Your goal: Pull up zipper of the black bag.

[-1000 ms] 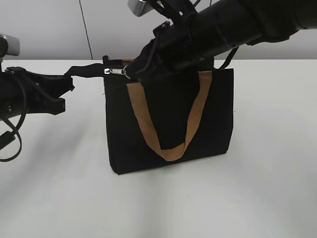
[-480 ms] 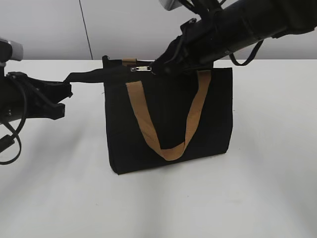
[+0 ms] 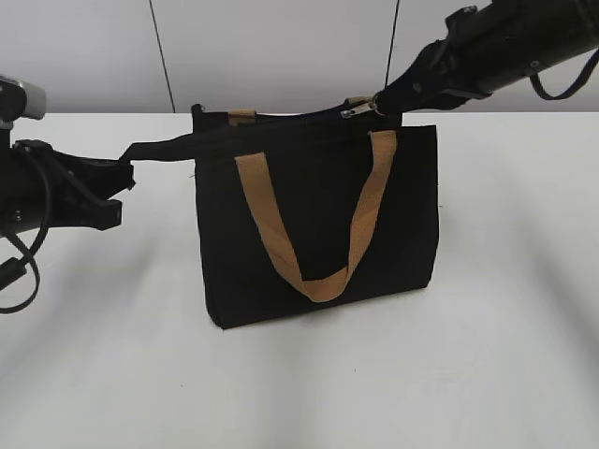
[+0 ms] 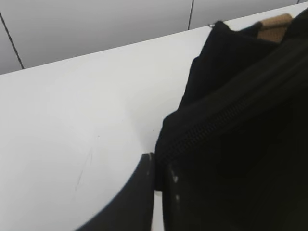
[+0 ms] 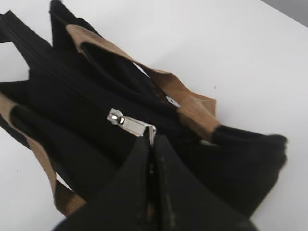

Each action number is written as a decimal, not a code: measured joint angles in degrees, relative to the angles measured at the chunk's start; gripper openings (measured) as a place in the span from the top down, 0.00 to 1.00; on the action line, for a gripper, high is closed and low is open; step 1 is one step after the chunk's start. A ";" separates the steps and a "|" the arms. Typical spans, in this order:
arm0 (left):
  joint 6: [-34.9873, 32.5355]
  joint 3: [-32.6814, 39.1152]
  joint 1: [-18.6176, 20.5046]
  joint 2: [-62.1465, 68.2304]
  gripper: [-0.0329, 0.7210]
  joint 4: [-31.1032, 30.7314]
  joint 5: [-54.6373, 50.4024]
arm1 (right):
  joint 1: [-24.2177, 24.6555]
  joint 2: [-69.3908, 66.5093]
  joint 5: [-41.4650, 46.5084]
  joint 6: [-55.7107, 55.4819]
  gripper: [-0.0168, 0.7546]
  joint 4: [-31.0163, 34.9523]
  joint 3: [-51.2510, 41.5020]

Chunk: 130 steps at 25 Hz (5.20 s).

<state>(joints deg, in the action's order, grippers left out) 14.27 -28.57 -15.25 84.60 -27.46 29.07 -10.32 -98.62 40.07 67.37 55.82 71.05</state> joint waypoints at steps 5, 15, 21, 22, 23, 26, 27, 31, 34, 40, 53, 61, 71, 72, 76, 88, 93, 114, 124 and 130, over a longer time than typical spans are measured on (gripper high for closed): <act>0.00 0.00 0.00 0.00 0.95 0.00 -0.15 | 4.70 0.13 2.39 -3.08 0.98 -1.99 0.00; 3.10 0.00 0.00 0.00 0.95 -0.01 -0.58 | 5.05 0.35 4.02 -3.71 0.95 -1.37 0.00; 17.38 0.00 0.00 -1.63 0.60 -0.48 -5.55 | 4.60 2.80 5.88 -6.39 0.52 -0.78 0.00; 19.17 0.00 0.00 -2.63 0.52 -1.28 -6.50 | 4.60 3.03 6.98 -6.98 0.48 -1.17 0.00; 21.38 0.00 0.00 -3.82 0.46 -2.08 -7.68 | 4.60 3.16 8.09 -7.69 0.45 -1.69 0.00; 26.32 0.00 -1.00 -7.43 0.37 -3.38 -13.38 | 4.27 3.26 10.92 -11.27 0.42 -5.31 0.00; 27.17 0.00 -1.83 -8.64 0.36 -3.38 -15.86 | 3.72 3.47 11.52 -12.82 0.42 -7.21 0.00; 28.14 0.00 -6.60 -12.98 0.35 -1.56 -25.67 | -1.11 5.21 12.32 -18.57 0.42 -15.94 0.00; 28.21 -0.26 -9.80 -15.84 0.35 2.69 -34.34 | -5.20 7.23 12.74 -24.84 0.43 -22.77 0.00; 28.07 -5.63 -15.87 -21.61 0.36 7.87 -53.78 | -7.83 12.41 14.55 -31.74 0.46 -29.11 0.00; 13.54 -10.92 -23.78 -45.53 0.36 14.14 -82.46 | -7.97 31.29 24.48 -37.09 0.46 -29.48 -5.29; 7.87 -10.92 -23.88 -62.79 0.37 15.45 -94.53 | -7.97 56.44 24.47 -41.83 0.46 -30.65 -21.76; 4.16 -4.87 -23.88 -78.66 0.37 20.05 -99.00 | -7.97 87.13 29.17 -58.79 0.46 -44.93 -33.29; 3.84 -4.43 -23.88 -79.56 0.37 20.18 -99.30 | -7.97 89.57 29.34 -60.00 0.46 -46.40 -33.76; 2.31 -4.03 -23.88 -82.26 0.37 20.22 -98.93 | -7.97 96.40 29.70 -63.97 0.46 -50.71 -35.84; -0.48 -1.75 -23.88 -83.17 0.37 19.45 -91.27 | -7.97 99.01 25.86 -66.16 0.50 -55.09 -42.10; -0.61 -1.73 -23.88 -83.17 0.39 19.39 -90.64 | -7.97 99.01 23.55 -66.23 0.51 -55.39 -43.20; -0.65 -1.73 -10.64 -85.08 0.46 19.35 -90.21 | -6.97 99.01 22.98 -66.28 0.51 -55.32 -43.20; -0.65 -1.73 3.60 -85.14 0.58 19.35 -90.21 | 6.24 99.01 22.92 -66.28 0.51 -55.25 -43.20; -0.65 -1.73 10.25 -85.14 0.59 19.35 -90.21 | 9.83 99.01 22.92 -66.33 0.51 -55.21 -43.20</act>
<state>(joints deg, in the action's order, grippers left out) 13.63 -30.30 -5.00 -0.54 -8.12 -61.14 -0.49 0.39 63.00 1.04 0.61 27.84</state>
